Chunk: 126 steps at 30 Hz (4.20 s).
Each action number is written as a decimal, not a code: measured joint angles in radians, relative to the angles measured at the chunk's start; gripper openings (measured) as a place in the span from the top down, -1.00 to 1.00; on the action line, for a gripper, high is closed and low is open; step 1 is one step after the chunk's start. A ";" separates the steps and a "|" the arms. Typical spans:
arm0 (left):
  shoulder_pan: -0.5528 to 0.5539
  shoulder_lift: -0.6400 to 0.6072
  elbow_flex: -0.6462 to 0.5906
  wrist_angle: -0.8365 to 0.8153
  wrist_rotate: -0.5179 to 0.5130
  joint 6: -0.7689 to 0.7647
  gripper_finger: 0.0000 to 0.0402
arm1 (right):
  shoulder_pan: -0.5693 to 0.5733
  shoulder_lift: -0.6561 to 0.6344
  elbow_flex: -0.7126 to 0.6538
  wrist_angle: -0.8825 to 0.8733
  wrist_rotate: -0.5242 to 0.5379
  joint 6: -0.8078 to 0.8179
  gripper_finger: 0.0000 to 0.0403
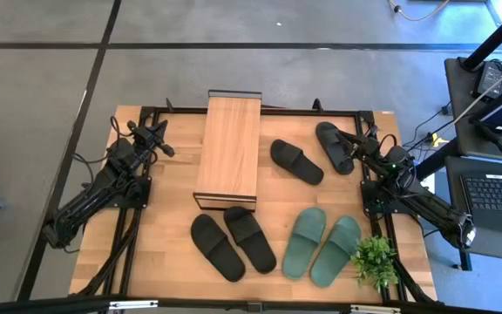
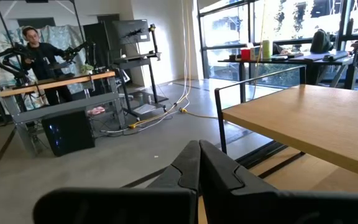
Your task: Pick and place slides into the shelf
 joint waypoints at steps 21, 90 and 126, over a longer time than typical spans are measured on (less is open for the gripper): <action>0.000 0.000 0.000 0.000 0.000 0.000 1.00 | 0.000 0.000 0.000 0.000 0.000 0.000 0.73; 0.000 0.000 0.000 0.000 0.000 0.000 1.00 | 0.003 0.030 0.106 0.044 -0.065 0.101 -0.15; 0.000 0.000 0.000 0.000 0.000 -0.003 1.00 | 0.705 1.206 1.124 -1.221 -0.143 0.967 0.16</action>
